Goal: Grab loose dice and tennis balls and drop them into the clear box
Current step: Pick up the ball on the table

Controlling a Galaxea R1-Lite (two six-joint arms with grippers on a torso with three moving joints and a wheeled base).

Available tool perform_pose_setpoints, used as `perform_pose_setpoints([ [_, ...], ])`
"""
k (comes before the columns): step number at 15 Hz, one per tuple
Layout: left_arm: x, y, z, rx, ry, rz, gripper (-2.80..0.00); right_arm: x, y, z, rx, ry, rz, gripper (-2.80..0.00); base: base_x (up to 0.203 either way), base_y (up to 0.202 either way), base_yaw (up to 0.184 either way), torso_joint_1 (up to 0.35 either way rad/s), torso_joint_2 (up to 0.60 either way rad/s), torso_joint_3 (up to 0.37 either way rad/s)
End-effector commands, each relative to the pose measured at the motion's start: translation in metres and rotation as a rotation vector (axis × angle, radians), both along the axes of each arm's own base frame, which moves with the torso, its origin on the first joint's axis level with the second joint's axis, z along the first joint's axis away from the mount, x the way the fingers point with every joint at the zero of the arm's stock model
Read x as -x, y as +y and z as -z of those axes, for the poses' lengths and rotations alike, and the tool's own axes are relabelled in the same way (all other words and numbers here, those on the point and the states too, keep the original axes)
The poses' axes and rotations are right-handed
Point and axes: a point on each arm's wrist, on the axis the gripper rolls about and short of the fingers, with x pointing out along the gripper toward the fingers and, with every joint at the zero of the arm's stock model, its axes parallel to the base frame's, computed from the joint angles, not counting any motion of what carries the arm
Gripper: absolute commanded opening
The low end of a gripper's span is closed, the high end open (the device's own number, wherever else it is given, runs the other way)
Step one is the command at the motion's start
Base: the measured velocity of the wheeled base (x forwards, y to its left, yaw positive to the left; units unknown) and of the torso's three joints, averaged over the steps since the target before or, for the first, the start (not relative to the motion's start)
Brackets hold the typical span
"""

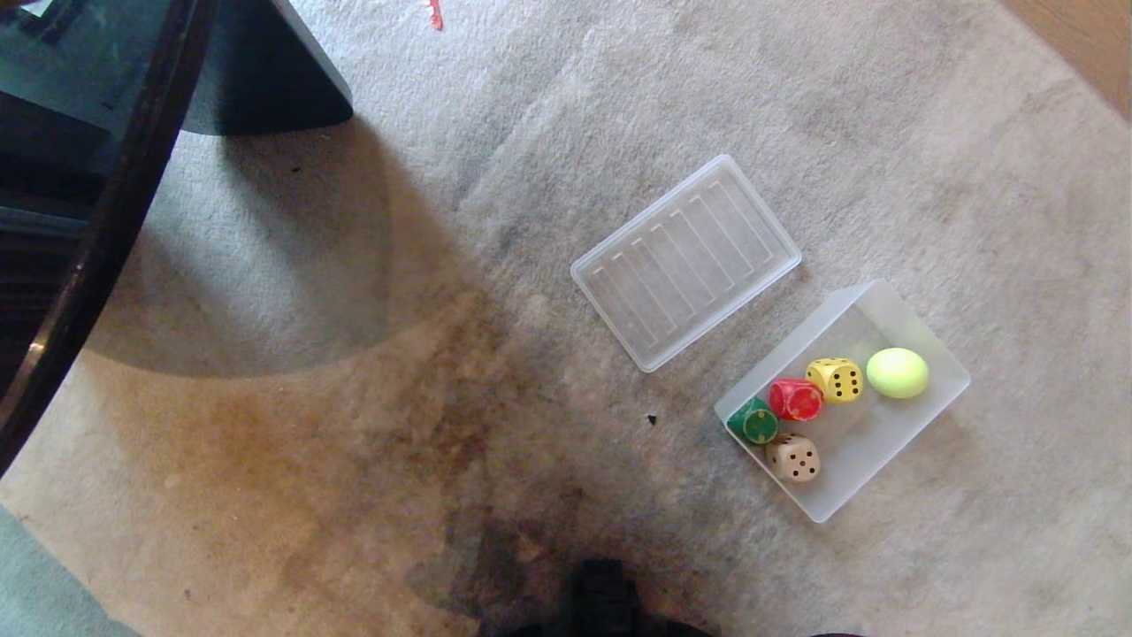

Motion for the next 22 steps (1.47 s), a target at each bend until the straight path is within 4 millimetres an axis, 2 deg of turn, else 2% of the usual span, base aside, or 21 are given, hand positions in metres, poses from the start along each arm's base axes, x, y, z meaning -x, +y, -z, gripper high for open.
perform_pose_setpoints([
  [1,-0.0002,0.0,0.0003,0.0,0.002,0.0,-2.8,0.0,0.0,-0.0001,0.001,0.001,-0.001,-2.8,0.0,0.0,0.0,0.0,0.0,0.0],
  [10,-0.0002,0.0,0.0005,0.004,0.004,0.0,-2.8,0.0,0.0,0.0,0.001,0.003,-0.002,-2.8,0.0,0.0,0.0,0.0,0.0,0.018],
  [22,-0.0002,0.0,0.0005,0.005,0.004,0.0,-2.8,0.0,0.0,-0.0001,0.002,0.001,-0.002,-2.8,0.0,0.0,0.0,0.003,0.0,0.203],
])
